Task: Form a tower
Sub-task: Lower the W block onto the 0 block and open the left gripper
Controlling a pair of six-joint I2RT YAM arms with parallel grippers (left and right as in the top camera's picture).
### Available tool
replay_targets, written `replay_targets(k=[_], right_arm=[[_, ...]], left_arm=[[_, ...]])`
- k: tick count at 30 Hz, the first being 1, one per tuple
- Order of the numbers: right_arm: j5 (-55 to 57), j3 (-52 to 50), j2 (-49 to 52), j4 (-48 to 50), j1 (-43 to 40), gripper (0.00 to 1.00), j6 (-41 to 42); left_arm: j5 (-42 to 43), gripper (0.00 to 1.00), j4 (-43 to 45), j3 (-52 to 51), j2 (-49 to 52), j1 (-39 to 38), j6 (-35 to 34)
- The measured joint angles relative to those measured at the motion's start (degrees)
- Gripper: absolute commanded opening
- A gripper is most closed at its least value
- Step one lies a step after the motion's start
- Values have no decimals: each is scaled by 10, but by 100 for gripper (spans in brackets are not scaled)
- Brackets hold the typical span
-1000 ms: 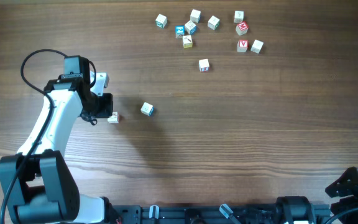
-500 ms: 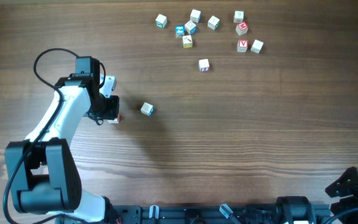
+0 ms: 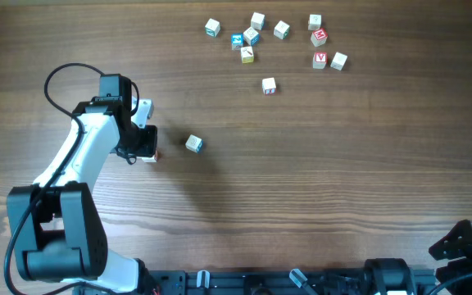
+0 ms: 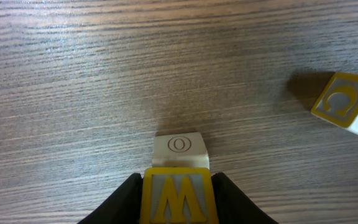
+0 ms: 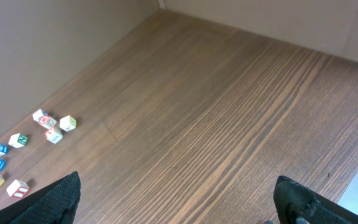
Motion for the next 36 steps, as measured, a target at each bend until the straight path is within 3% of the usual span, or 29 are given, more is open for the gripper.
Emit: replay_targets(k=[8, 12, 24, 27, 31, 36], right_arm=[[0, 0, 0, 0, 0, 100, 0], [0, 0, 0, 0, 0, 100, 0], [0, 0, 0, 0, 0, 100, 0], [0, 0, 0, 0, 0, 100, 0], [0, 0, 0, 0, 0, 100, 0], [0, 0, 0, 0, 0, 100, 0]], left_arm=[[6, 36, 6, 0, 0, 0, -1], [9, 44, 6, 0, 0, 0, -1], [10, 47, 20, -11, 0, 0, -2], [10, 59, 37, -12, 0, 0, -2], [12, 58, 76, -13, 0, 0, -6], [12, 49, 108, -13, 0, 0, -24]])
